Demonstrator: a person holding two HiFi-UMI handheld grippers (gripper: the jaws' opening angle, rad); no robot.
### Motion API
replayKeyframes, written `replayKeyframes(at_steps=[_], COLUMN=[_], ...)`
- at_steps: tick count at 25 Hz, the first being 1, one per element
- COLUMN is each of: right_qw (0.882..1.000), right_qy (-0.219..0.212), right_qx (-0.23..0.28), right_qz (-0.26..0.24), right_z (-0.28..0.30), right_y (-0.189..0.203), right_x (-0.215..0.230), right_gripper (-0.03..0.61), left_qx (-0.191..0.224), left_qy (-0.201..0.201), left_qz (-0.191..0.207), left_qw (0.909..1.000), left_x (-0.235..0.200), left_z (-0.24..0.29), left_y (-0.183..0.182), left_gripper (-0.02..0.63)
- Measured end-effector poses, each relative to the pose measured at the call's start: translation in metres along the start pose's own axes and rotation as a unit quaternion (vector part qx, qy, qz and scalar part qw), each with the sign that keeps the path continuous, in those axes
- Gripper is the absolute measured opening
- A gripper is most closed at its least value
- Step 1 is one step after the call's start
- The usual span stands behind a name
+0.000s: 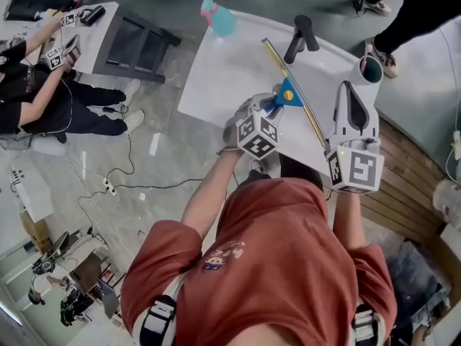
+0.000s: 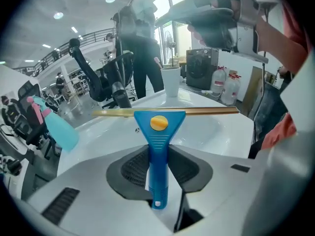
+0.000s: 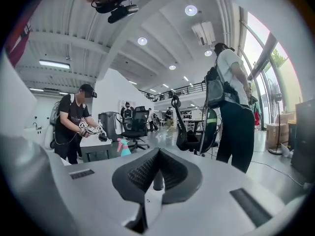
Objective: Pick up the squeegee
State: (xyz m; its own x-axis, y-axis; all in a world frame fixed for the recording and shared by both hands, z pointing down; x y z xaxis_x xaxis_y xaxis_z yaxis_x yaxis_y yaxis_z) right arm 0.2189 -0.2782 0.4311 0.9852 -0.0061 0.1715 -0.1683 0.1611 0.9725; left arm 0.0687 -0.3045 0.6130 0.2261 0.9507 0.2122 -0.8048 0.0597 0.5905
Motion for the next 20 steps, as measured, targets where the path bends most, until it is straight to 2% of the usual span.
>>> replayKeyframes(at_steps=[12,20], right_qw=[1.0,0.999], right_qy=[0.011,0.001], right_qx=[0.015,0.019], right_qz=[-0.006,-0.026], right_z=[-0.04,-0.055], right_y=[-0.001,-0.007], right_x=[-0.054,-0.091], right_gripper=[0.008,0.008], left_qx=[0.026,0.046], left_qy=[-0.048,-0.084], left_qz=[-0.02,-0.07], left_qw=[0.9983,0.9929], left_x=[-0.008,-0.012], left_z=[-0.06,-0.104], left_y=[0.028,0.057], left_gripper=[0.129,0.129])
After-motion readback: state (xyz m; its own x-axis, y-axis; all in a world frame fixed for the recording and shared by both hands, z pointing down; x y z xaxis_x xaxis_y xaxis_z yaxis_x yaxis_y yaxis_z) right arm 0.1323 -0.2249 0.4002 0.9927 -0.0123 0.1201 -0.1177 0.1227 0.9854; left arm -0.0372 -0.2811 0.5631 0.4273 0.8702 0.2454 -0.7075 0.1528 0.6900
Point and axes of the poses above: the fingertips, and each gripper's own axes: z forward along the fingers, x to its right, y out of its underside, the point moved 4 cm from there along -z, backward along the fingers, and after that the axes turned 8 degrees about z, right-handed, at the moved point
